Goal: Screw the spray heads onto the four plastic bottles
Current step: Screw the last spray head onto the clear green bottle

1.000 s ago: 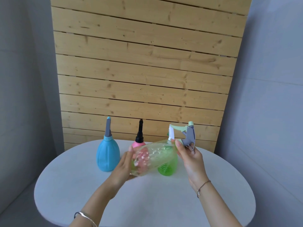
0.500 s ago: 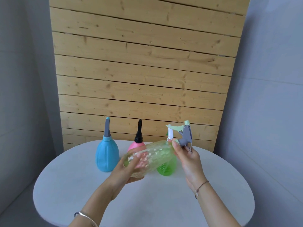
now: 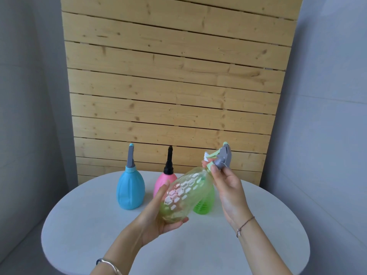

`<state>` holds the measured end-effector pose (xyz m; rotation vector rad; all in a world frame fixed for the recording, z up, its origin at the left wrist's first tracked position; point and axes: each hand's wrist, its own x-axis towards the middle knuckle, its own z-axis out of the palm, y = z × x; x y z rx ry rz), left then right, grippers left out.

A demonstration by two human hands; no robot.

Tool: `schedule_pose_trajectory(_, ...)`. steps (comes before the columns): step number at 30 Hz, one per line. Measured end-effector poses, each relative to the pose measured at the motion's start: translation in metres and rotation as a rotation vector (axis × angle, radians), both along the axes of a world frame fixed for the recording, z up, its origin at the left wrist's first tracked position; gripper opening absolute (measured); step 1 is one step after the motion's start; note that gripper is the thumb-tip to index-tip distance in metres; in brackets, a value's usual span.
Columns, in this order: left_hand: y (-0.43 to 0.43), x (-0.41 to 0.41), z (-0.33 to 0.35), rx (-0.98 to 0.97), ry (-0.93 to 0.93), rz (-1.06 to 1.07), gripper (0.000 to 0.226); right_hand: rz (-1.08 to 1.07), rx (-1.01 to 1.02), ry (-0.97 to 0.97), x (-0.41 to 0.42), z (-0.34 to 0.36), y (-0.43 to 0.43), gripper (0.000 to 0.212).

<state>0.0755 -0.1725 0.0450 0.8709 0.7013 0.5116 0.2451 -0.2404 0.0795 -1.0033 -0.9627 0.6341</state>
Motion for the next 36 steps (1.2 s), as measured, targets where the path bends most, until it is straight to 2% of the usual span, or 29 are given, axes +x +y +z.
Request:
schedule_pose_trajectory(3, -0.001, 0.009, -0.004, 0.030, -0.035, -0.003, 0.072, -0.075, 0.040, 0.024, 0.002, 0.003, -0.002, 0.042)
schedule_pose_trajectory(7, -0.004, 0.015, -0.007, 0.132, -0.081, 0.050, 0.067, -0.133, 0.071, 0.041, 0.004, 0.003, -0.003, 0.045)
schedule_pose_trajectory(10, -0.007, 0.019, -0.008, 0.125, -0.090, 0.071, 0.068, -0.130, 0.070, 0.051, 0.004, 0.003, -0.006, 0.041)
schedule_pose_trajectory(14, -0.014, 0.032, -0.009, 0.052, -0.184, 0.060, 0.060, 0.004, -0.057, -0.070, 0.000, 0.001, -0.010, 0.053)
schedule_pose_trajectory(17, -0.016, 0.041, -0.007, 0.069, -0.241, 0.036, 0.054, 0.108, -0.182, -0.146, -0.007, -0.005, -0.010, 0.053)
schedule_pose_trajectory(20, -0.016, 0.053, -0.010, 0.155, -0.164, 0.055, 0.057, 0.013, -0.244, -0.188, 0.000, -0.006, -0.011, 0.068)
schedule_pose_trajectory(22, -0.015, 0.060, -0.014, 0.222, -0.082, 0.111, 0.055, -0.083, -0.289, -0.215, 0.012, 0.001, -0.013, 0.066)
schedule_pose_trajectory(25, -0.013, 0.069, -0.027, 0.514, 0.092, 0.218, 0.043, -0.224, -0.203, -0.238, 0.045, 0.014, -0.014, 0.058)
schedule_pose_trajectory(27, -0.011, 0.068, -0.034, 0.712, 0.181, 0.221, 0.038, -0.335, -0.155, -0.258, 0.070, 0.020, -0.013, 0.064)
schedule_pose_trajectory(28, -0.010, 0.068, -0.037, 0.752, 0.212, 0.195, 0.039, -0.380, -0.159, -0.265, 0.082, 0.018, -0.012, 0.070)
schedule_pose_trajectory(32, -0.004, 0.074, -0.054, 0.777, 0.291, 0.110, 0.052, -0.423, -0.312, -0.306, 0.122, -0.021, -0.002, 0.082)
schedule_pose_trajectory(36, 0.002, 0.085, -0.063, 0.756, 0.364, 0.115, 0.054, -0.397, -0.381, -0.303, 0.138, -0.068, 0.007, 0.073)
